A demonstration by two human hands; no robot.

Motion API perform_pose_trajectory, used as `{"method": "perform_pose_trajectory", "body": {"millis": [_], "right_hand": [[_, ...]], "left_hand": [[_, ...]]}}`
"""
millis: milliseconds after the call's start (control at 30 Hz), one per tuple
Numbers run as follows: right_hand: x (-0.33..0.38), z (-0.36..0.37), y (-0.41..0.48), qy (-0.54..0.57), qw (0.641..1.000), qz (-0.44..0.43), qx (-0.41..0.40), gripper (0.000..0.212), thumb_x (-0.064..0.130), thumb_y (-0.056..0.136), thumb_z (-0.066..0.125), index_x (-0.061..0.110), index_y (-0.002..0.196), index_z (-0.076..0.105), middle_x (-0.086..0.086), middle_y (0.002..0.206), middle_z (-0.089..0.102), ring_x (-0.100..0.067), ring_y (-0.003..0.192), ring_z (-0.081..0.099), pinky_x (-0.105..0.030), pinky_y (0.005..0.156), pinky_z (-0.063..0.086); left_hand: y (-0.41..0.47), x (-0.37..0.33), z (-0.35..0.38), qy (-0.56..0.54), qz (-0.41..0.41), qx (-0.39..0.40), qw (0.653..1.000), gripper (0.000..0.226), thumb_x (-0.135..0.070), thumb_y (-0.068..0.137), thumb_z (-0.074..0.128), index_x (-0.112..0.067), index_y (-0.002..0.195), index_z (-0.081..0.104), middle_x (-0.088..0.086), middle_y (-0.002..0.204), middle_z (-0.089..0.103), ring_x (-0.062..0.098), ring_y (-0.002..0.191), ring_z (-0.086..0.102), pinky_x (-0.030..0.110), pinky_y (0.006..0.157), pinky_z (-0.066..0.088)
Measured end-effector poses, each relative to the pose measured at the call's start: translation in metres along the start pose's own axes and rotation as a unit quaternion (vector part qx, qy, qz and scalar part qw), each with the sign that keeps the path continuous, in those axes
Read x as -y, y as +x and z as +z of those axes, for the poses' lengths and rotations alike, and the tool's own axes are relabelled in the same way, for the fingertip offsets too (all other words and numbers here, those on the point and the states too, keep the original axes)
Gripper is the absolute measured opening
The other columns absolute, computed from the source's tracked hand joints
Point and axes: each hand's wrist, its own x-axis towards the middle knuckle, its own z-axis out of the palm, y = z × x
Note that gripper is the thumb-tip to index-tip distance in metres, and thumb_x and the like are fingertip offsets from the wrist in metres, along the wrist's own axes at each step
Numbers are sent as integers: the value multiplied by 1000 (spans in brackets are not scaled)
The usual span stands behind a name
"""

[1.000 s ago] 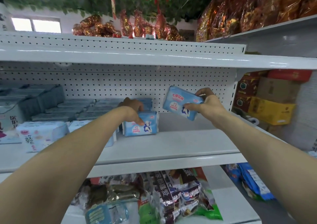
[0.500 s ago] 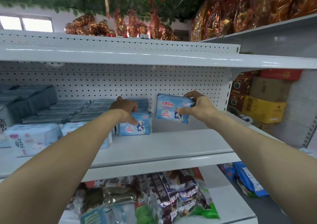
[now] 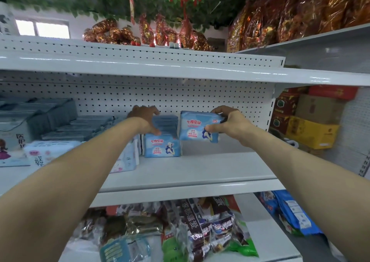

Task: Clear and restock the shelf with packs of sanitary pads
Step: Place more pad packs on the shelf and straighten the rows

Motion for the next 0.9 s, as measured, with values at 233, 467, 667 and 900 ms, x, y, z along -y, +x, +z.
{"method": "perform_pose_trajectory", "body": {"millis": [233, 467, 667, 900], "right_hand": [[5, 48, 7, -37, 996, -16, 74, 49, 9, 70, 91, 15, 111, 66, -13, 102, 73, -22, 84, 73, -35, 79, 63], [-4, 98, 8, -65, 992, 3, 107, 55, 12, 65, 94, 13, 113, 68, -12, 110, 69, -27, 95, 72, -43, 81, 63], [-6, 115, 13, -48, 994, 23, 93, 59, 8, 71, 90, 9, 123, 63, -8, 113, 69, -23, 98, 71, -36, 82, 62], [-13, 126, 17, -72, 996, 7, 44, 66, 11, 64, 94, 16, 120, 59, -10, 119, 64, -28, 103, 68, -46, 85, 61]], "left_hand": [[-18, 33, -40, -25, -36, -55, 998, 75, -36, 79, 83, -26, 142, 44, 10, 144, 48, 31, 138, 33, 44, 110, 38], [-42, 64, -34, -11, -41, -69, 997, 68, -40, 81, 80, -28, 139, 46, 9, 141, 50, 30, 133, 40, 42, 107, 41], [-51, 75, -20, -102, -5, -56, 993, 45, -44, 77, 82, -36, 114, 58, 6, 125, 59, 23, 124, 45, 36, 105, 44], [-42, 61, 0, -112, 16, -5, 994, 35, -55, 68, 84, -52, 90, 58, 4, 127, 51, 22, 119, 52, 33, 106, 45]]}}
